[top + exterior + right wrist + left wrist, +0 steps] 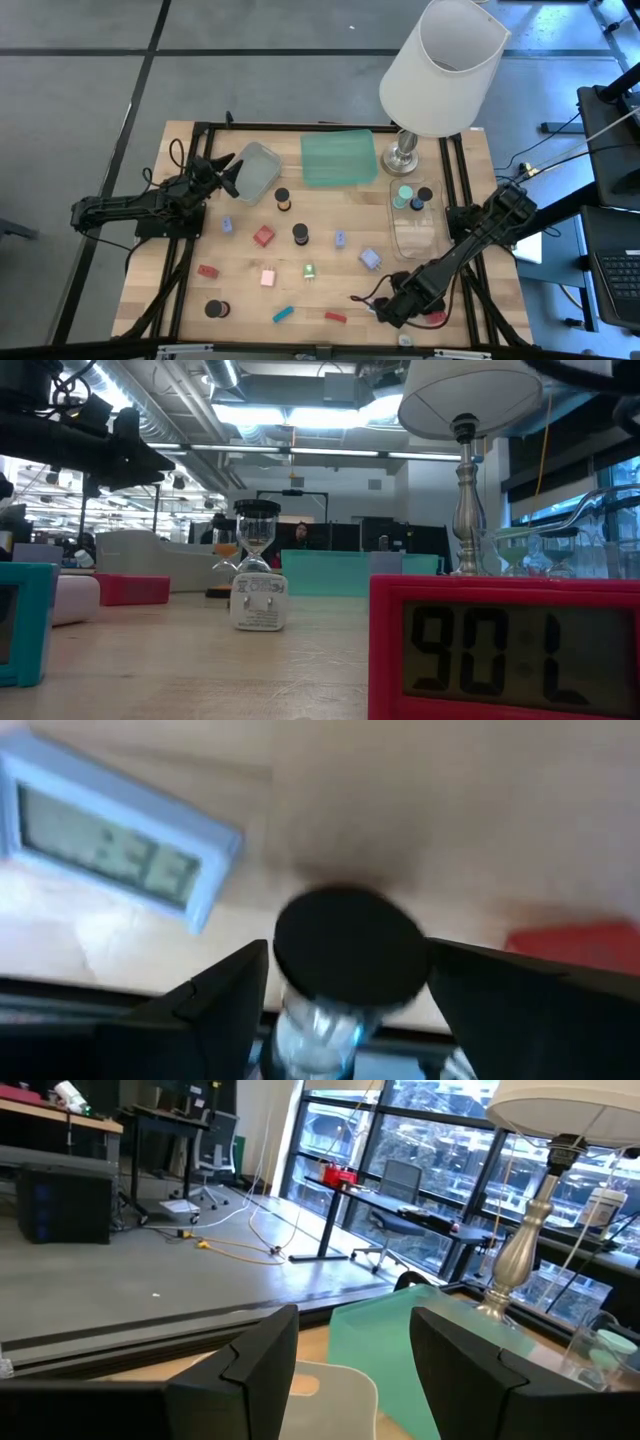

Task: Pick & Place Office items
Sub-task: Put the white hourglass into the transparent bin

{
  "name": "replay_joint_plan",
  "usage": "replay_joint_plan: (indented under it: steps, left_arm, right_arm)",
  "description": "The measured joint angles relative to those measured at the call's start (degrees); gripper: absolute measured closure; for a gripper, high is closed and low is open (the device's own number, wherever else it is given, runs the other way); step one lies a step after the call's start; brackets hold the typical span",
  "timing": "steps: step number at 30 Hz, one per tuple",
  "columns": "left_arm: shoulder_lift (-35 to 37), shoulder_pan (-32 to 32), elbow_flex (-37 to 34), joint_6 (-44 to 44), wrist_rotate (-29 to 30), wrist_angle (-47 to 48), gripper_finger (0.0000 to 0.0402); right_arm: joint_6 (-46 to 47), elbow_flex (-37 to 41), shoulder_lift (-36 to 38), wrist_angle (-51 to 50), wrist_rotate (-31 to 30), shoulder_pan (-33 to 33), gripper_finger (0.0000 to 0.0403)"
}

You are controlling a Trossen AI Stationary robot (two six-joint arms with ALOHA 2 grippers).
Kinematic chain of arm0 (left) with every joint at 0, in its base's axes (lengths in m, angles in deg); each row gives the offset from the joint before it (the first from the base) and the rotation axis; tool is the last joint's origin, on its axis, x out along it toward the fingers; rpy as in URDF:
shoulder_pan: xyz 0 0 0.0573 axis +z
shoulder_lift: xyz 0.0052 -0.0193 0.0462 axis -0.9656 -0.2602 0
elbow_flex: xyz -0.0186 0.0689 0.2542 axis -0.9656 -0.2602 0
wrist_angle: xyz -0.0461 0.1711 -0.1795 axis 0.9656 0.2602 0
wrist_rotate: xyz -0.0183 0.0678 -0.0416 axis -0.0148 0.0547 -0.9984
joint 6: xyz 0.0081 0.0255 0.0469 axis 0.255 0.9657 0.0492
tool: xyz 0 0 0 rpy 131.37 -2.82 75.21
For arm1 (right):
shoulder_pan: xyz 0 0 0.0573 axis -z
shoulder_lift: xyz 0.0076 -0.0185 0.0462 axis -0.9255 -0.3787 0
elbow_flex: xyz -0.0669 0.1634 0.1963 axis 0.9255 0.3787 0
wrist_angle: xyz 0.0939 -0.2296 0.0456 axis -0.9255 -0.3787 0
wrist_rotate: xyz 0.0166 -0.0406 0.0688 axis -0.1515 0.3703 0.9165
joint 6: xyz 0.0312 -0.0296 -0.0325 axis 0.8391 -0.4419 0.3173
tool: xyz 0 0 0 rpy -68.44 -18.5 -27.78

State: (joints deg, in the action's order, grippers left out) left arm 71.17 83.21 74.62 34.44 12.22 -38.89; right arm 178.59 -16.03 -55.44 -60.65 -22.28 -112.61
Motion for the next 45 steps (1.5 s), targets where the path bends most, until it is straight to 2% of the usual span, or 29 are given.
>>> replay_joint_plan:
  steps: [3, 8, 18, 24, 28, 33, 39, 42, 45]
  left_arm:
    - [0.0, 0.0, 0.0, 0.0, 0.2, 0.0, 0.0212]
    - [0.0, 0.0, 0.0, 0.0, 0.2, 0.0, 0.0211]
    - [0.0, 0.0, 0.0, 0.0, 0.3, 0.0, 0.0211]
    - [0.0, 0.0, 0.0, 0.0, 0.3, 0.0, 0.0211]
    - [0.0, 0.0, 0.0, 0.0, 0.3, 0.0, 0.0211]
    - [0.0, 0.0, 0.0, 0.0, 0.3, 0.0, 0.021]
    - [0.0, 0.0, 0.0, 0.0, 0.3, 0.0, 0.0211]
    - [0.0, 0.0, 0.0, 0.0, 0.3, -0.1, 0.021]
    - [0.0, 0.0, 0.0, 0.0, 0.3, -0.1, 0.0211]
  right_arm:
    - [-1.9, 0.0, -0.4, -1.2, -2.3, 0.0, 0.0159]
    - [-3.4, 0.0, -0.4, -3.2, -2.8, -0.1, 0.0192]
    - [-6.4, 0.1, -0.4, -4.2, -6.9, -0.3, 0.0217]
    - [-10.5, 0.1, 0.3, -5.8, -6.9, 0.1, 0.0211]
    - [-12.0, 0.1, 3.5, -9.4, -8.1, 0.3, 0.0204]
    - [-16.6, -1.8, 7.7, -8.3, -14.5, -1.7, 0.0202]
    - [-25.0, -7.1, 5.7, -3.6, -23.0, -6.4, 0.0202]
    - [-26.8, -8.7, 4.1, -4.1, -23.1, -7.8, 0.0202]
    - [-26.9, -9.0, 2.9, -5.9, -20.4, -8.6, 0.0202]
